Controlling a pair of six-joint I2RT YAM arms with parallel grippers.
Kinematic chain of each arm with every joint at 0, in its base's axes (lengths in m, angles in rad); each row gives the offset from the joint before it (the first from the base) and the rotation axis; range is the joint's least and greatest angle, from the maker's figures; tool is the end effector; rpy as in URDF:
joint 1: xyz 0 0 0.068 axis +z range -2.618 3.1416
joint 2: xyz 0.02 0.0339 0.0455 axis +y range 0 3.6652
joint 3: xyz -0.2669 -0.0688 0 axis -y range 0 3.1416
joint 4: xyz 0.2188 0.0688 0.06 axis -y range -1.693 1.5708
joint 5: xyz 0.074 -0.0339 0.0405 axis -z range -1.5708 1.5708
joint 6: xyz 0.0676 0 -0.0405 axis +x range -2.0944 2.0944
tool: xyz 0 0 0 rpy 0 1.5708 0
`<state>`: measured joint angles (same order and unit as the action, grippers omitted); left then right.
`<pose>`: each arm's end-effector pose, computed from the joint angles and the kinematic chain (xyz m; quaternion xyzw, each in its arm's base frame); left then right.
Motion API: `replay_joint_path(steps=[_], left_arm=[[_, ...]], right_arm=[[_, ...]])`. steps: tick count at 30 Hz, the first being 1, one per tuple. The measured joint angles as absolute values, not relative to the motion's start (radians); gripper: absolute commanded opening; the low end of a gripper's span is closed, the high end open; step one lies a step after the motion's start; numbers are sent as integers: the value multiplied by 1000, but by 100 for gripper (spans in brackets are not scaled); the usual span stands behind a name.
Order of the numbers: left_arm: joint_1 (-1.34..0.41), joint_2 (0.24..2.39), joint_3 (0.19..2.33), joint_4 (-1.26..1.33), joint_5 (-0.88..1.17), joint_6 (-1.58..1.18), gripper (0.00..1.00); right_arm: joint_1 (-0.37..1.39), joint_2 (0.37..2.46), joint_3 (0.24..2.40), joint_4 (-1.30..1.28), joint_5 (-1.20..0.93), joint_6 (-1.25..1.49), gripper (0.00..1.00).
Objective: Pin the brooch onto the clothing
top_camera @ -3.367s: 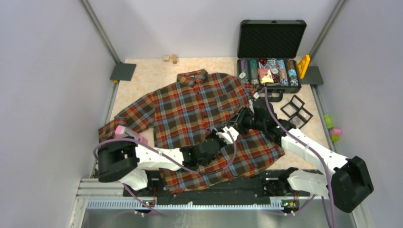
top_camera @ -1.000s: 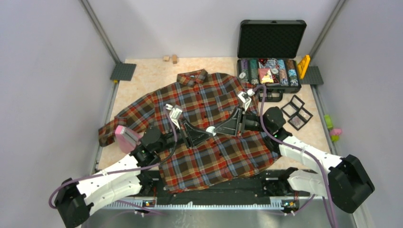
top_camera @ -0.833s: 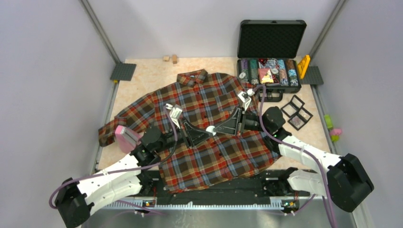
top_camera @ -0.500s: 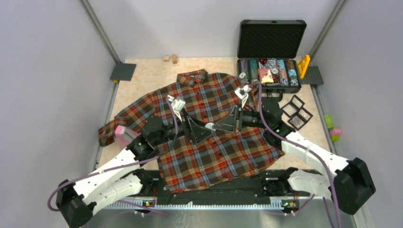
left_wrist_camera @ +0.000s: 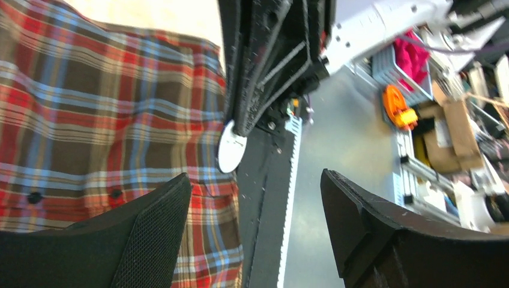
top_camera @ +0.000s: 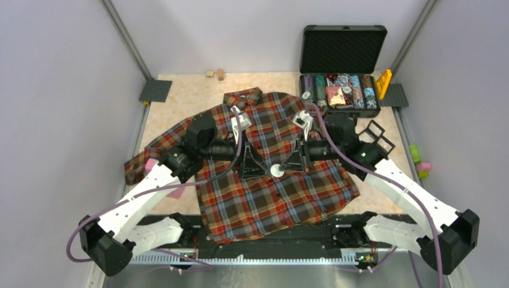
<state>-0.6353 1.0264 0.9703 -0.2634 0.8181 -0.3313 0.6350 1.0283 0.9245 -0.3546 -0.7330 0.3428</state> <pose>0.1460 -0.1689 0.3517 0.3428 0.6999 -0.5352 0.3259 0.1482 0.1654 0.3241 -0.3026 0.7569 0.5002 0.2922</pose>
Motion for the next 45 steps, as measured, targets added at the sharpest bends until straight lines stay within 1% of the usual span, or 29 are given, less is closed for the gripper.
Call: replay_joint_path(steps=[7,10,15,17,22,23,25,32,36,37,38,40,43,44,45], left_arm=[[-635,1054,886,-218,1010,-339,82],[-635,1067,874,-199,1043,-344,81],[-635,1101,865,-183,1067,-353,75],[-635,1119,865,-182,1071,-359,69],[-635,1139,864,-178,1085,-377,40],[-635,1139,863,-177,1087,-378,37],[-635,1140,863,-174,1094,-381,34],[-635,1163,863,-172,1115,-383,33],[-635,1172,863,-173,1116,-383,20],[-635,1172,863,-173,1118,-383,16],[-635,1172,863,-172,1120,-384,9],[-635,1172,863,-173,1125,-387,0],[-636,1172,862,-173,1129,-385,0],[-635,1172,861,-173,1128,-384,0],[-635,1172,861,-172,1126,-384,0]], right_arm=[[653,1121,1004,-514,-793,244,0],[656,1145,1025,-527,-825,222,0],[673,1172,1045,-522,-878,201,0],[681,1181,1050,-522,-899,197,0],[692,1200,1050,-524,-930,182,0],[692,1201,1050,-524,-933,179,0],[692,1203,1051,-525,-937,175,0],[692,1206,1078,-532,-937,159,0],[692,1206,1089,-534,-937,152,0],[692,1206,1089,-534,-936,150,0],[692,1208,1089,-536,-936,148,0],[692,1210,1089,-540,-933,144,0],[692,1214,1089,-541,-930,141,0],[692,1214,1089,-541,-926,142,3],[692,1214,1089,-540,-923,142,11]])
